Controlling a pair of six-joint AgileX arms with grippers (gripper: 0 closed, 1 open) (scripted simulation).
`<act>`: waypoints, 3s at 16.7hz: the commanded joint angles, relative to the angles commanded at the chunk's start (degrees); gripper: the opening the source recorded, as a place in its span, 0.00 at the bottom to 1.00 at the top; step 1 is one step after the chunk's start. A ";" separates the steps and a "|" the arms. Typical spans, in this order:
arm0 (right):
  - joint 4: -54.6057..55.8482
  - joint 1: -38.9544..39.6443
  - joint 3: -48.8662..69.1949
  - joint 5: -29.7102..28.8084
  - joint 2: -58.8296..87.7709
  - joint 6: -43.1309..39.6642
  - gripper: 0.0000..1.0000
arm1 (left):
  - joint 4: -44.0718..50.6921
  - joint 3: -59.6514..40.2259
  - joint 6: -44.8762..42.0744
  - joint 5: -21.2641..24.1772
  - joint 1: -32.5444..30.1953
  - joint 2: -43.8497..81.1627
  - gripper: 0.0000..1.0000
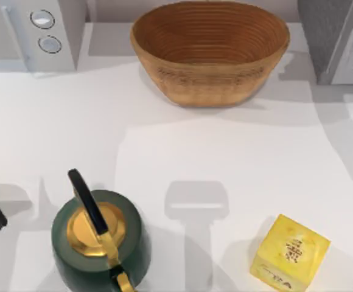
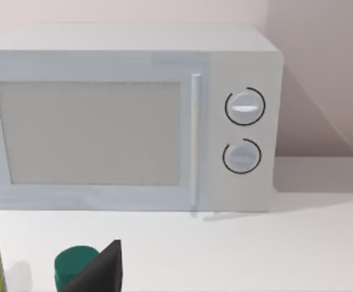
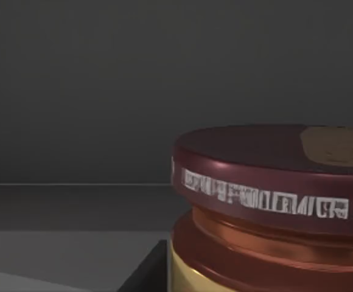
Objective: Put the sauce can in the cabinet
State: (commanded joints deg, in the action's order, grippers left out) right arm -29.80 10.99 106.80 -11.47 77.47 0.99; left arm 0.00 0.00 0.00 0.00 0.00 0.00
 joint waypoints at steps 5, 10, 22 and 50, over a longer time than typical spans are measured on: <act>0.10 -0.25 -0.19 0.05 -0.04 0.12 0.00 | 0.00 0.00 0.00 0.00 0.00 0.00 1.00; 0.72 -1.12 4.81 0.75 5.76 0.23 0.00 | 0.00 0.00 0.00 0.00 0.00 0.00 1.00; 3.03 -3.53 17.67 3.07 20.89 0.00 0.00 | 0.00 0.00 0.00 0.00 0.00 0.00 1.00; 4.62 -5.11 24.95 4.45 29.55 0.06 1.00 | 0.00 0.00 0.00 0.00 0.00 0.00 1.00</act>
State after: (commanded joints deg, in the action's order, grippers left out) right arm -25.18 5.88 131.75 -7.02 107.02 1.04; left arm 0.00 0.00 0.00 0.00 0.00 0.00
